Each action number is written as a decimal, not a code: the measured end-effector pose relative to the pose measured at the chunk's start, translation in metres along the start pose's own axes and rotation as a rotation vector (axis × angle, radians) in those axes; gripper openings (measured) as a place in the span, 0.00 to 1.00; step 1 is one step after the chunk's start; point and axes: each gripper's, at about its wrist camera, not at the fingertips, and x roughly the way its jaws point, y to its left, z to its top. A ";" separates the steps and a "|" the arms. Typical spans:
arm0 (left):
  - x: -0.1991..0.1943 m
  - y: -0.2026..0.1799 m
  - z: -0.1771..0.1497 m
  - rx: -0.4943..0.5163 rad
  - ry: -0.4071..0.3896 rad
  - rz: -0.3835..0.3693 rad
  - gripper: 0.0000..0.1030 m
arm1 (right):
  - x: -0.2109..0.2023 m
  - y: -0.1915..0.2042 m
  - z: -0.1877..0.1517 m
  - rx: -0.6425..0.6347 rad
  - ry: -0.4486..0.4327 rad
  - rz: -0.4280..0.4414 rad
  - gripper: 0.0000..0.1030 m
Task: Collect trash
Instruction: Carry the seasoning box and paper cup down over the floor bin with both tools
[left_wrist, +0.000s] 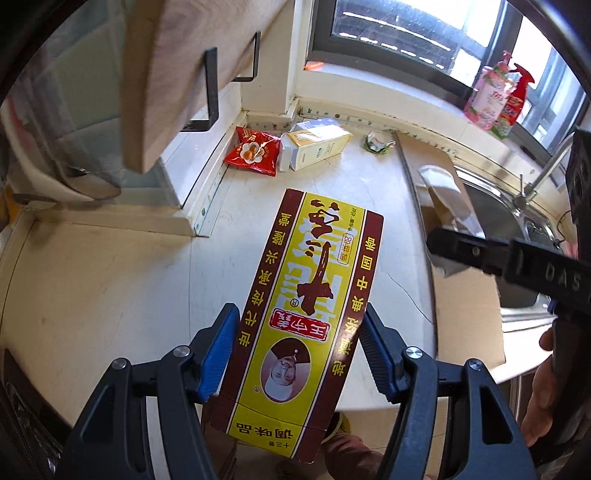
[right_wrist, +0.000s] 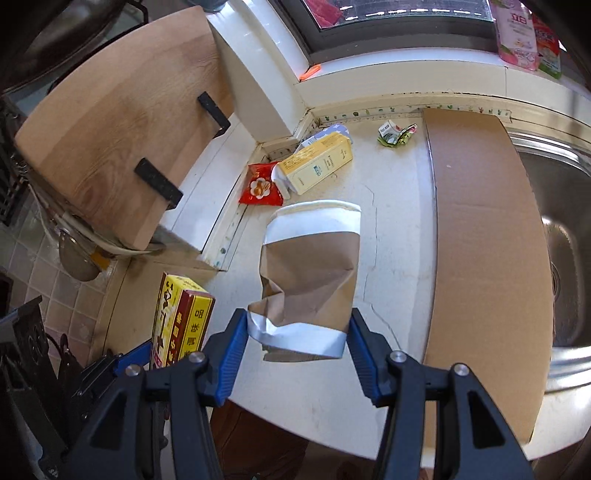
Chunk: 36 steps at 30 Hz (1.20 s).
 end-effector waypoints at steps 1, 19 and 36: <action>-0.007 -0.001 -0.007 0.005 -0.006 -0.004 0.61 | -0.010 0.002 -0.011 0.001 -0.005 0.004 0.52; -0.072 0.005 -0.170 0.043 -0.032 -0.065 0.61 | -0.074 0.023 -0.208 -0.033 -0.001 -0.125 0.52; 0.066 -0.014 -0.279 0.035 0.247 -0.072 0.61 | 0.046 -0.055 -0.305 0.008 0.312 -0.190 0.52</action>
